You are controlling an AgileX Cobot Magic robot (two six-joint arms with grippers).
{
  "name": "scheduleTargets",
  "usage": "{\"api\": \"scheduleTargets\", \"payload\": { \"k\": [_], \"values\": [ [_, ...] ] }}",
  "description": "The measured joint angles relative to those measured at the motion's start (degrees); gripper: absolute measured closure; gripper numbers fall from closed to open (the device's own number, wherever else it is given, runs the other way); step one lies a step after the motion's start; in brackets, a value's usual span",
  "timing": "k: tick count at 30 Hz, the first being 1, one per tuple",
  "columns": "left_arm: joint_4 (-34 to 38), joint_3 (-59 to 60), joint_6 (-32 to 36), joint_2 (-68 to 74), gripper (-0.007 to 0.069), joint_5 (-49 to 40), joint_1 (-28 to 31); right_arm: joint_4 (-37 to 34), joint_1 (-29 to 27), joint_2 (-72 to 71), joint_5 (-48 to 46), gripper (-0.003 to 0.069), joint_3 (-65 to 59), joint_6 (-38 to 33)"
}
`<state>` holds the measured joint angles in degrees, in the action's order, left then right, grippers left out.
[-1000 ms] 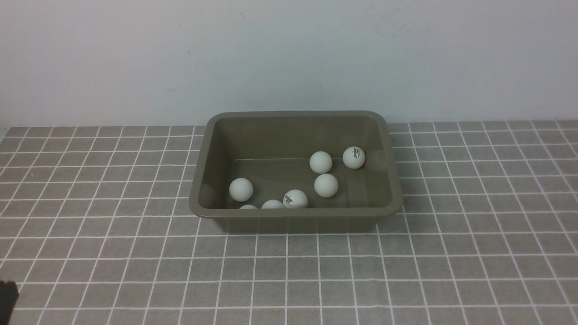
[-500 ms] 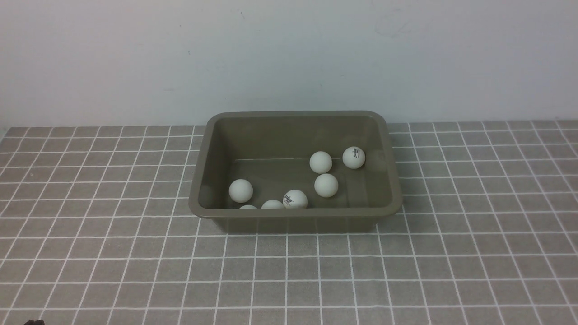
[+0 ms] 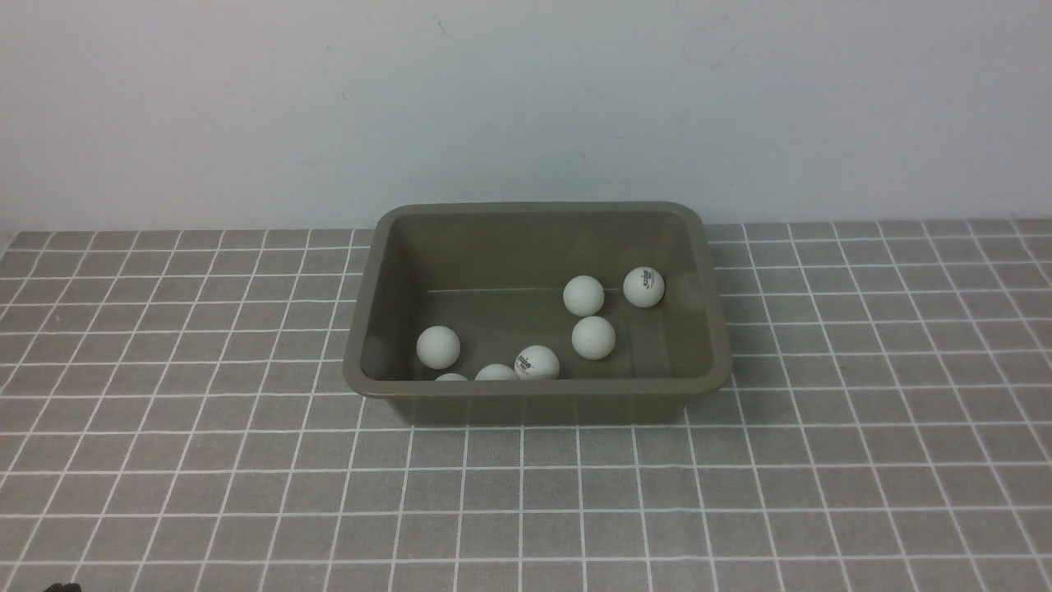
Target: Put the table tennis balls into the box on the grey coffee tablecloth.
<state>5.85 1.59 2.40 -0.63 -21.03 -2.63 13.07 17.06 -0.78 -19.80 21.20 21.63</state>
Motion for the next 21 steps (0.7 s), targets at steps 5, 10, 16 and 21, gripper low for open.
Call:
{"api": "scheduleTargets", "payload": {
  "k": [5,10,16,21],
  "values": [
    [0.0,0.0,0.0,0.0,0.0629,0.0,0.0,0.3,0.0,0.0,-0.1,0.0672,0.0,0.0],
    [0.0,0.0,0.0,0.0,0.0629,0.0,0.0,0.5,0.0,0.0,-4.2,0.0672,0.0,0.0],
    [0.1,0.0,0.0,0.0,0.0629,0.0,0.0,1.8,-3.9,0.0,-11.2,0.0672,-5.0,0.0],
    [0.1,0.0,0.0,0.0,0.0629,0.0,0.0,2.4,-11.3,0.0,-4.6,0.0672,-17.3,-0.5]
  ]
}}
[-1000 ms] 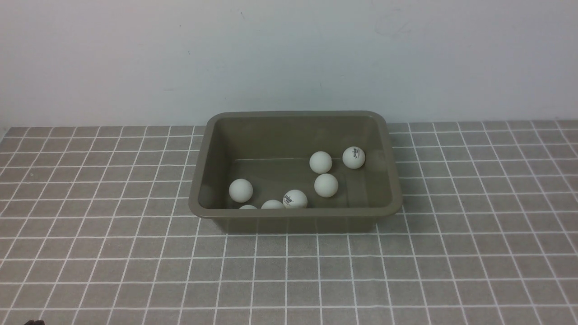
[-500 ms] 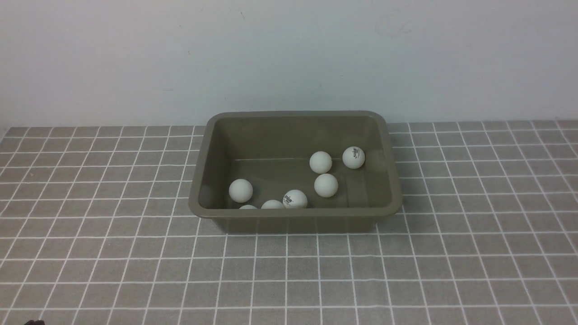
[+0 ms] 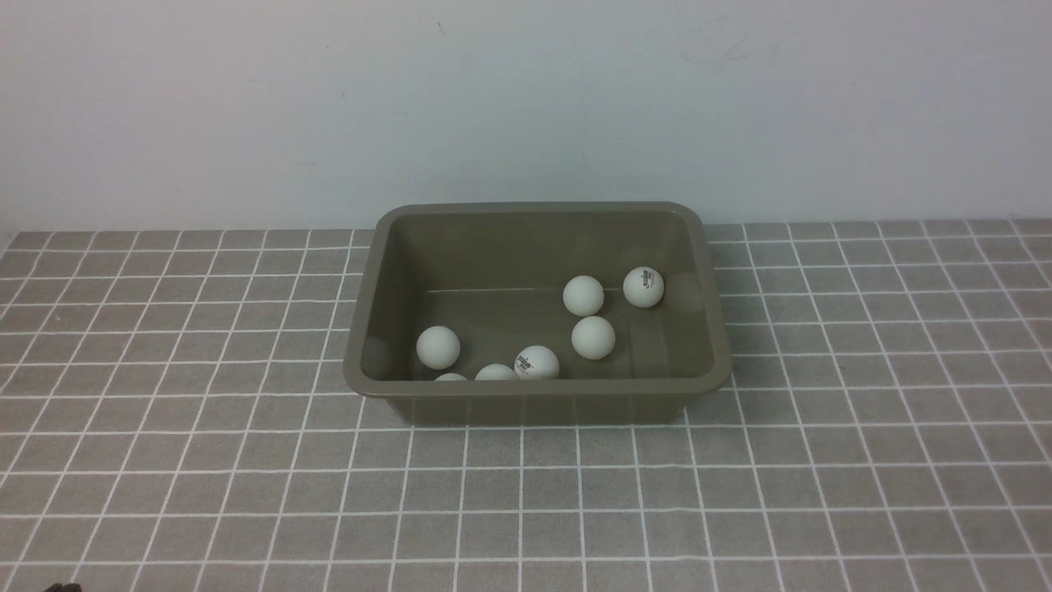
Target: Put the table tennis balls into the box on the grey coffee tablecloth.
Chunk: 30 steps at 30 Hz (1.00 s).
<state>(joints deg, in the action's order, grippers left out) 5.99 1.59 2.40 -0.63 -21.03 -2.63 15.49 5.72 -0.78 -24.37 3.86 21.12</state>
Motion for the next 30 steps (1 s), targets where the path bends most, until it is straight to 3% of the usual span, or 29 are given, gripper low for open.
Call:
{"api": "scheduleTargets", "payload": {
  "k": [5,30],
  "values": [
    [0.1,0.0,-0.1,0.0,0.0629,-0.1,0.0,0.2,-3.8,0.0,1.7,0.0672,-4.9,-0.5],
    [0.1,0.0,-0.4,0.0,0.0629,-0.1,0.0,0.2,-4.0,0.0,1.8,0.0672,-4.9,-0.6]
  ]
}}
